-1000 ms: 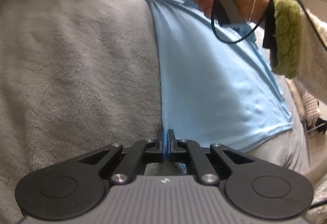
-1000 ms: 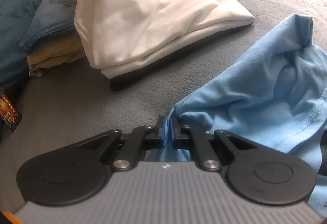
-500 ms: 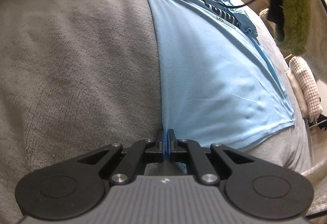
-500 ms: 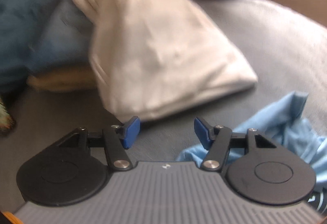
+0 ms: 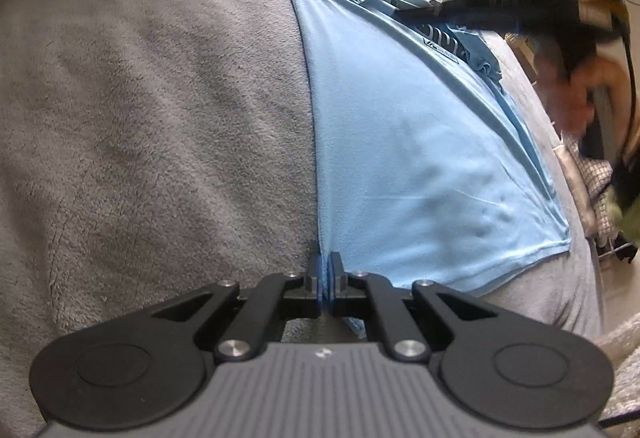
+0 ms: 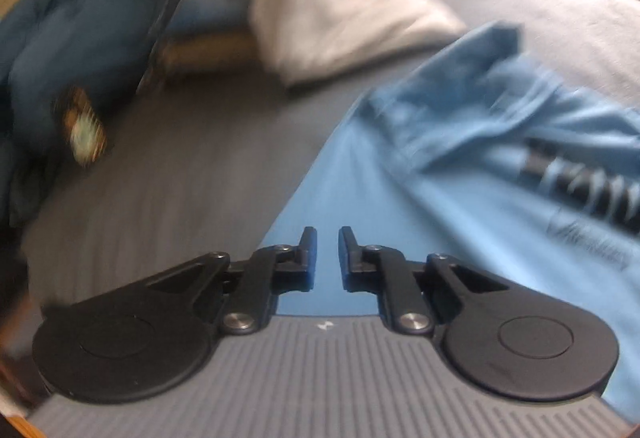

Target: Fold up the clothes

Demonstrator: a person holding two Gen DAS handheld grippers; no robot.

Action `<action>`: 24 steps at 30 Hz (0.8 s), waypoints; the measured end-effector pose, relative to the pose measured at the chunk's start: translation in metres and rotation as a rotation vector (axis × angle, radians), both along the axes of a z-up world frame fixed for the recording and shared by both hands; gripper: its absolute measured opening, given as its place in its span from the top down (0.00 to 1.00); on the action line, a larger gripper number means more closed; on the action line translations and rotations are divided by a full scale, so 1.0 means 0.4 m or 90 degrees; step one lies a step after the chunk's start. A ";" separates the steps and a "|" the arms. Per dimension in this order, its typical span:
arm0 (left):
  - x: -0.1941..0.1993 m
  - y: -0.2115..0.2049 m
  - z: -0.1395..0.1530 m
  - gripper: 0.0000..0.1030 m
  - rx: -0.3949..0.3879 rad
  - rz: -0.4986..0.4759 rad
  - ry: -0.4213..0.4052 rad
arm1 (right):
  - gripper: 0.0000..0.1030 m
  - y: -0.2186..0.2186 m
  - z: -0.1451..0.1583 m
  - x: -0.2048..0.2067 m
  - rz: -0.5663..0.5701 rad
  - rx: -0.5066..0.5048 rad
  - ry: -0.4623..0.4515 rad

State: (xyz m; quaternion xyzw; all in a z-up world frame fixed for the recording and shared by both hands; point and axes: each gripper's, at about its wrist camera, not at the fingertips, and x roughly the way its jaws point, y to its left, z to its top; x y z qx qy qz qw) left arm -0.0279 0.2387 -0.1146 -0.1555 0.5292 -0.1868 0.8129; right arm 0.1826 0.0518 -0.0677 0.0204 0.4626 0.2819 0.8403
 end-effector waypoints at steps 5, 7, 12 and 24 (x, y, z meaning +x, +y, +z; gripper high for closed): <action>-0.010 0.002 0.006 0.97 0.014 0.001 -0.005 | 0.92 0.105 -0.068 -0.100 0.121 -0.052 -0.029; -0.014 0.006 0.008 0.97 0.016 0.001 -0.005 | 0.93 0.141 -0.086 -0.158 0.178 -0.066 -0.036; -0.032 0.021 0.009 0.96 0.032 0.004 0.004 | 0.93 0.209 -0.106 -0.332 0.303 -0.053 -0.045; -0.019 0.047 0.061 0.95 0.069 0.021 -0.070 | 0.94 0.223 -0.062 -0.440 0.351 0.057 -0.036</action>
